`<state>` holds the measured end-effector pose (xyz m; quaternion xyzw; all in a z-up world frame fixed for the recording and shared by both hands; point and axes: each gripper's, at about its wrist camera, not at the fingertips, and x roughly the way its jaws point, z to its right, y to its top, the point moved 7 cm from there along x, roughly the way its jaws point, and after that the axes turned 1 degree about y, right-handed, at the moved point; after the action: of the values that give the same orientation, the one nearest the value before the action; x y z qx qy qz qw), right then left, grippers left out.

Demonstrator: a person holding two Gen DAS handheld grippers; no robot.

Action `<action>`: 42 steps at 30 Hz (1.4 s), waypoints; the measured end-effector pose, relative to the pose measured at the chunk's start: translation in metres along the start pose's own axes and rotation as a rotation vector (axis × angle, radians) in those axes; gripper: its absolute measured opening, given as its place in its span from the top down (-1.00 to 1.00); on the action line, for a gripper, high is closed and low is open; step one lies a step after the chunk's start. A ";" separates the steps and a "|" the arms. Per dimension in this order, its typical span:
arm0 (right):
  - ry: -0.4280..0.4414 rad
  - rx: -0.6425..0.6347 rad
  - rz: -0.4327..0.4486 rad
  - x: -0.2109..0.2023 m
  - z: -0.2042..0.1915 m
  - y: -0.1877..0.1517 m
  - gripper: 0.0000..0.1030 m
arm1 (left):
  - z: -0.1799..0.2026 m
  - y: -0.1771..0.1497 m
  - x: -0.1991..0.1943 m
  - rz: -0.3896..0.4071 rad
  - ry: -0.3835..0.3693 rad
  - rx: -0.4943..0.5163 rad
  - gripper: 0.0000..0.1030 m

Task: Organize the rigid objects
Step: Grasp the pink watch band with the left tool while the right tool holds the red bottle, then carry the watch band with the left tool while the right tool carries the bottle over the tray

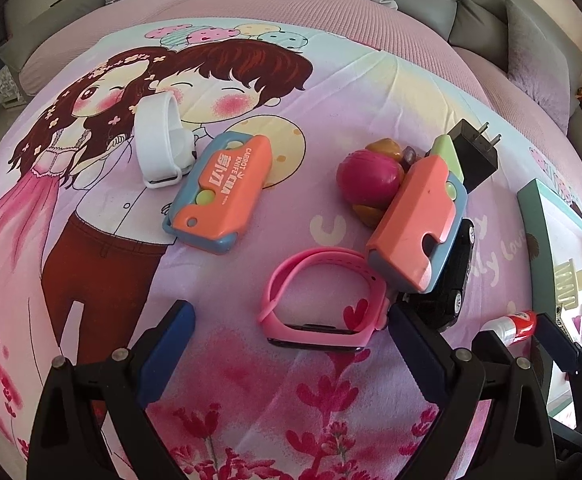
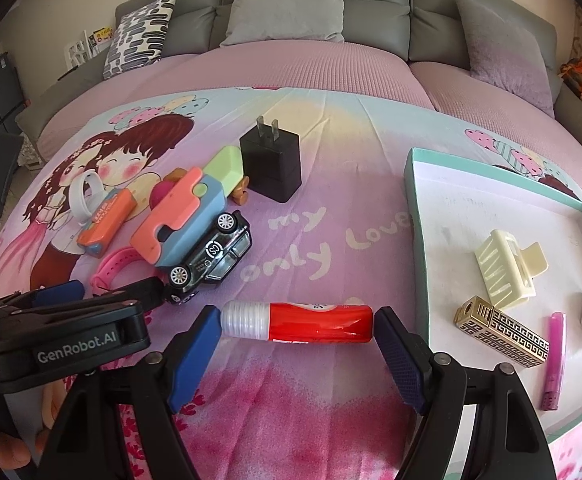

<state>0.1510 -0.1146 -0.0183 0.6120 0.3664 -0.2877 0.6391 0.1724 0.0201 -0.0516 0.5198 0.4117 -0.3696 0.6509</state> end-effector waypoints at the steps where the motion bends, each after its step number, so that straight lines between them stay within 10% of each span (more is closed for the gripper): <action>1: 0.000 0.000 -0.001 0.000 0.000 0.000 -0.57 | 0.000 0.000 0.001 0.000 -0.001 0.000 -0.89; 16: 0.003 0.020 -0.007 0.000 0.004 0.000 -0.57 | -0.003 0.002 -0.013 0.026 -0.046 0.010 -0.29; 42: 0.021 0.086 0.109 -0.036 0.021 0.018 -0.57 | -0.015 0.020 -0.086 0.210 -0.036 -0.027 -0.27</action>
<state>0.1479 -0.1366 0.0215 0.6608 0.3268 -0.2615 0.6230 0.1547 0.0435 0.0335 0.5445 0.3481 -0.3034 0.7002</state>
